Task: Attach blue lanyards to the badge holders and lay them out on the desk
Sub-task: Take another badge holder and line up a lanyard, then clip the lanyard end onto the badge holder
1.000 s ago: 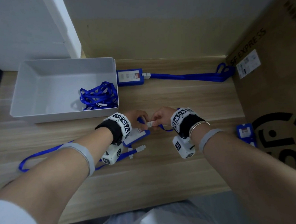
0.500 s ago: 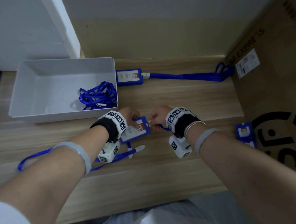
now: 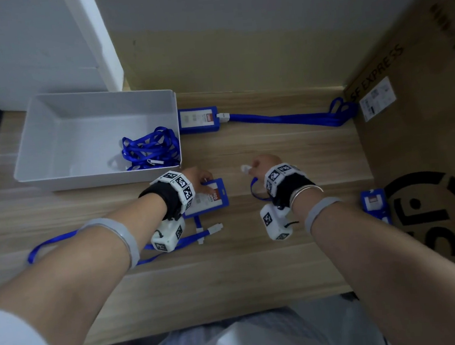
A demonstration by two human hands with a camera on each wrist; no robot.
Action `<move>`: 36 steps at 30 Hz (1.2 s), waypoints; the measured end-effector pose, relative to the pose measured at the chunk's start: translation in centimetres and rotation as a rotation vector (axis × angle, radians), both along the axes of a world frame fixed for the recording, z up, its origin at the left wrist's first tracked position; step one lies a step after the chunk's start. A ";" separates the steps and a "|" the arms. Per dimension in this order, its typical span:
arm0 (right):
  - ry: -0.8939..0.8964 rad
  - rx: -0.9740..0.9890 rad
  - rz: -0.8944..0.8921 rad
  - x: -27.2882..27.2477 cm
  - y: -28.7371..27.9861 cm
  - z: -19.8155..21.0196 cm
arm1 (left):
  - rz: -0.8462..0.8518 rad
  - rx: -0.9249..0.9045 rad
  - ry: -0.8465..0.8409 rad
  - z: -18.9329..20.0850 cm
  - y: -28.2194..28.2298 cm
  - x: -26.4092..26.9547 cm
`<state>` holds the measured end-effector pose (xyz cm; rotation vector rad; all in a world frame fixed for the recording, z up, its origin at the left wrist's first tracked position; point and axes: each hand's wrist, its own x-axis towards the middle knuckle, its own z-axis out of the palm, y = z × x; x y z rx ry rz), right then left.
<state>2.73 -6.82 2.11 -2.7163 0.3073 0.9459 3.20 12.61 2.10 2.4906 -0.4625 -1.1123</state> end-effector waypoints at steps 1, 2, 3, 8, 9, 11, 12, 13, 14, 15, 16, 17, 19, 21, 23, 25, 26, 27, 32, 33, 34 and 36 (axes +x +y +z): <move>-0.020 -0.036 -0.052 0.1 -1.1 -0.2 | -0.004 0.007 0.003 -0.1 0.0 0.0; -0.031 -0.060 -0.106 0.0 -2.3 -0.5 | -0.009 0.012 0.004 -0.1 0.0 0.0; -0.026 -0.066 -0.170 -0.2 -3.2 -0.8 | -0.014 0.016 0.006 -0.2 -0.1 0.0; 0.163 -0.368 -0.043 -2.4 -5.7 -3.0 | -0.028 0.019 0.018 -0.7 -0.4 -0.2; 0.185 -0.414 0.008 -2.9 -5.4 -3.1 | -0.033 0.021 0.022 -0.8 -0.5 -0.2; 0.185 -0.456 0.066 -3.6 -5.1 -3.4 | -0.049 0.026 0.028 -1.1 -0.5 -0.3; 0.185 -0.450 0.093 -3.5 -4.9 -3.5 | -0.053 0.026 0.027 -1.2 -0.5 -0.3; 0.187 -0.455 0.133 -3.5 -4.8 -3.4 | -0.055 0.027 0.027 -1.4 -0.4 -0.4; 0.189 -0.418 0.113 -3.4 -4.4 -3.4 | -0.057 0.028 0.023 -1.5 -0.4 -0.4; 0.174 -0.350 0.039 -3.3 -4.2 -3.2 | -0.057 0.030 0.018 -1.6 -0.3 -0.4; 0.143 -0.304 -0.026 -3.3 -4.1 -3.5 | -0.056 0.030 0.013 -1.7 -0.2 -0.4; 0.094 -0.260 -0.086 -3.1 -3.8 -3.9 | -0.053 0.029 0.011 -1.7 -0.1 -0.5; 0.031 -0.213 -0.123 -2.6 -3.3 -4.4 | -0.046 0.025 0.006 -1.7 0.3 -0.7; 0.002 -0.124 -0.156 -2.4 -2.4 -4.2 | -0.029 0.011 0.009 -1.8 0.9 -0.7; -0.062 -0.029 -0.154 -2.0 -1.4 -3.4 | -0.010 0.012 0.008 -1.7 1.5 -0.7; -0.176 0.080 -0.199 -1.4 -0.3 -2.3 | 0.010 0.033 0.001 -1.6 2.2 -0.7; -0.235 0.141 -0.230 -1.2 0.5 -1.4 | 0.015 0.044 -0.008 -1.5 2.5 -0.7; -0.281 0.200 -0.260 -0.7 1.3 -0.5 | 0.019 0.056 -0.014 -1.4 2.9 -0.7; -0.514 0.419 -0.281 2.9 6.4 4.5 | 0.048 0.073 -0.031 -0.8 4.7 -0.6; -0.546 0.460 -0.278 3.8 7.4 5.6 | 0.055 0.074 -0.028 -0.6 5.0 -0.6; -0.579 0.486 -0.262 4.7 8.4 6.8 | 0.063 0.074 -0.025 -0.5 5.4 -0.6; -0.644 0.510 -0.221 6.3 10.3 9.0 | 0.084 0.076 -0.026 -0.4 6.1 -0.6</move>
